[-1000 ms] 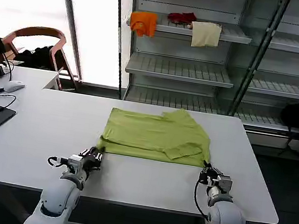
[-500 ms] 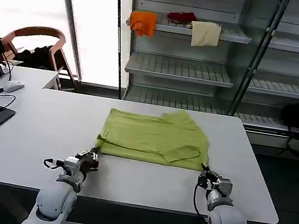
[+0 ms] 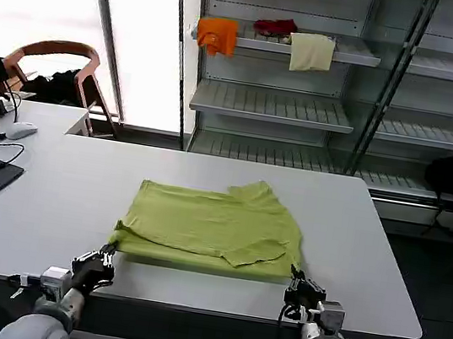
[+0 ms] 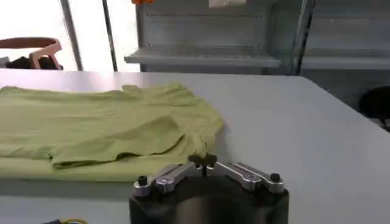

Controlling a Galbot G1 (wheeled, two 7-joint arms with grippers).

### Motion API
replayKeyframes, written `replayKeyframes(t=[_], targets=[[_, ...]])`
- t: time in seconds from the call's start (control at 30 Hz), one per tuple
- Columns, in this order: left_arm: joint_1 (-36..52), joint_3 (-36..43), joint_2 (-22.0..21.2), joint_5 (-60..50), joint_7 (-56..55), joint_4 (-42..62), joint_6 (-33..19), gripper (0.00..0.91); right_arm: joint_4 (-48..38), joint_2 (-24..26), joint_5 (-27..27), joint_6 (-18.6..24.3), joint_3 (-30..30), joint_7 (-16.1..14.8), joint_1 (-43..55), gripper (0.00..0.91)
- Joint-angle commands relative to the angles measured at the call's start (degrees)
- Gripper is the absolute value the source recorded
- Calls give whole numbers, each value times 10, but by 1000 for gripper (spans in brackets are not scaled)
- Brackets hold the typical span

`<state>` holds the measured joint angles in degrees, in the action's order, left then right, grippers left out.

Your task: Fold and organize the clothes.

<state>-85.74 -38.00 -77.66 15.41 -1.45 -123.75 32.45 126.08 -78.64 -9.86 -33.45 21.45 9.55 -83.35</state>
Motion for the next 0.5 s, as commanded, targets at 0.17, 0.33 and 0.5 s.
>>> replayKeyframes(t=[0.17, 0.33, 0.5], targets=[[-87, -21, -7, 54, -58, -70, 7, 907, 47, -5, 16, 1, -26, 16, -65, 907], [-82, -18, -11, 52, -57, -81, 6, 907, 59, -10, 6, 1, -21, 19, -57, 907], [-46, -26, -13, 50, -55, -92, 5, 907, 75, -18, 50, 2, -13, 9, -14, 907]])
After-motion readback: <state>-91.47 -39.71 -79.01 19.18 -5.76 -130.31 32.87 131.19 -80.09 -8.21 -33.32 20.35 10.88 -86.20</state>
